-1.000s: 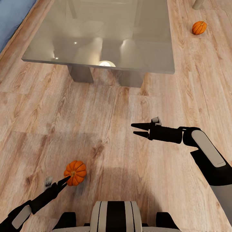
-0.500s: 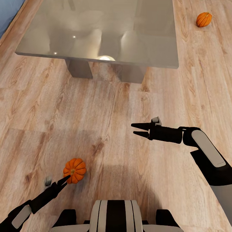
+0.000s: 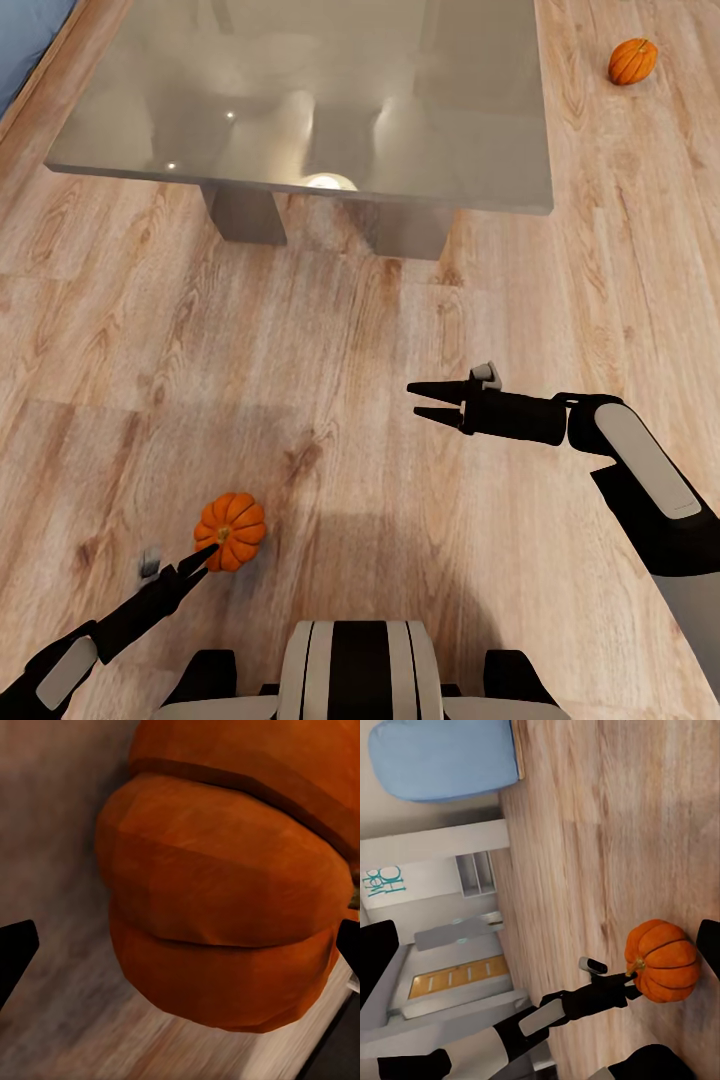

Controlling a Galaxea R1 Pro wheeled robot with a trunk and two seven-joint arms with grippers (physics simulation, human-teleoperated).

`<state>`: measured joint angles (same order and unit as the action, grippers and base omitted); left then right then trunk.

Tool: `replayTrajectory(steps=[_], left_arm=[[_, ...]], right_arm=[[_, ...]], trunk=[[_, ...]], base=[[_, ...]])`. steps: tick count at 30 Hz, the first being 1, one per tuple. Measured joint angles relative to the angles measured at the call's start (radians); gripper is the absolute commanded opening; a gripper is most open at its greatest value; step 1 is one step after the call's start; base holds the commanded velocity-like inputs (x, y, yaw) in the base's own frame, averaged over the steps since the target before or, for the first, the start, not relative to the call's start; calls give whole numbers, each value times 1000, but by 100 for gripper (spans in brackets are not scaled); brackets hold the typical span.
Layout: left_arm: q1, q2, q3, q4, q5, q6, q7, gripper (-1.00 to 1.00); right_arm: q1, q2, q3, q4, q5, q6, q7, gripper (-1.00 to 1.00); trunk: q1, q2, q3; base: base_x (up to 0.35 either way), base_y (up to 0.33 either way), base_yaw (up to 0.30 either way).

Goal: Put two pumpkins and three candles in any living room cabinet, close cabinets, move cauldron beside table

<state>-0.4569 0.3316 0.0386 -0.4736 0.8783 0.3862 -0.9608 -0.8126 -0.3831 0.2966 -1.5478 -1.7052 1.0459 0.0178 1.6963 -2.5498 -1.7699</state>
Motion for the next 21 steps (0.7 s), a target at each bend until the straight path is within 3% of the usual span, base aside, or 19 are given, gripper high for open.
replayTrajectory(steps=[7, 12, 21], left_arm=[[0, -1, -3, 0, -3, -27, 8, 100], [0, -2, -3, 1, -3, -32, -28, 100], [-1, -1, 1, 1, -1, -33, -37, 100]], right_arm=[[0, -1, 0, 0, 0, 0, 0, 100], [0, -1, 0, 0, 0, 0, 0, 100], [0, -1, 0, 0, 0, 0, 0, 100]], trunk=[[0, 0, 0], [0, 0, 0], [0, 0, 0]], base=[[102, -2, 0], [132, 0, 0], [91, -30, 0]])
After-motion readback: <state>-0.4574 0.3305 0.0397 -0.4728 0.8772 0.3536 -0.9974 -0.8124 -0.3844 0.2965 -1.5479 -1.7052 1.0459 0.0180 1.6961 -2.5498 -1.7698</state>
